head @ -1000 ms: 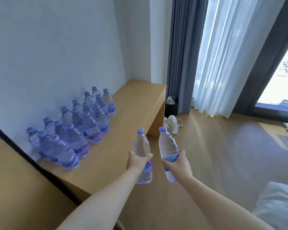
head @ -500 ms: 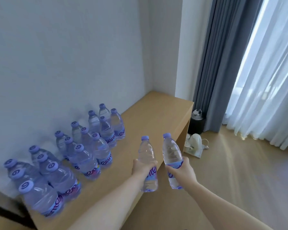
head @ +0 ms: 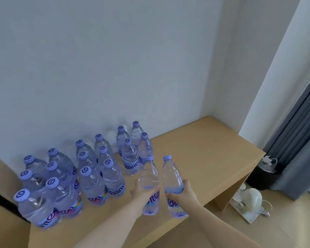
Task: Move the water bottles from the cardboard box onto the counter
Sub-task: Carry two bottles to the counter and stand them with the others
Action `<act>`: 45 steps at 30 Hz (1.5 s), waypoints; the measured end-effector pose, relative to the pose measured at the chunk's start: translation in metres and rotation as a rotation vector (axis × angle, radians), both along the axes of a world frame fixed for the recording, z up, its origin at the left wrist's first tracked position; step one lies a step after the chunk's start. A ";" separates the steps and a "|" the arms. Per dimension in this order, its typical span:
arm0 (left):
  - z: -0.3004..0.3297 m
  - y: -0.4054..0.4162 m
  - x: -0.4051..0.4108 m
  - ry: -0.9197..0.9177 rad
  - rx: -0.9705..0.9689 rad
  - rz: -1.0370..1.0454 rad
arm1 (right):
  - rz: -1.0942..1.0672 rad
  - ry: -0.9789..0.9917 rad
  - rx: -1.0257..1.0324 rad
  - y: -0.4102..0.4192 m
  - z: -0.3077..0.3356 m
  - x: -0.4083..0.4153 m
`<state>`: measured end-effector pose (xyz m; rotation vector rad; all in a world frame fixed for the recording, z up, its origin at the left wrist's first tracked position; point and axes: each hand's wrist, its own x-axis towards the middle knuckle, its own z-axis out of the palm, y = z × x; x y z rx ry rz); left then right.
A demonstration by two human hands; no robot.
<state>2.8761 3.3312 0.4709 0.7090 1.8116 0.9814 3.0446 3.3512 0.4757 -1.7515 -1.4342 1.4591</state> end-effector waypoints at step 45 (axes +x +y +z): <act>-0.016 0.049 -0.007 0.031 0.166 0.406 | 0.456 0.183 0.142 0.122 -0.016 -0.058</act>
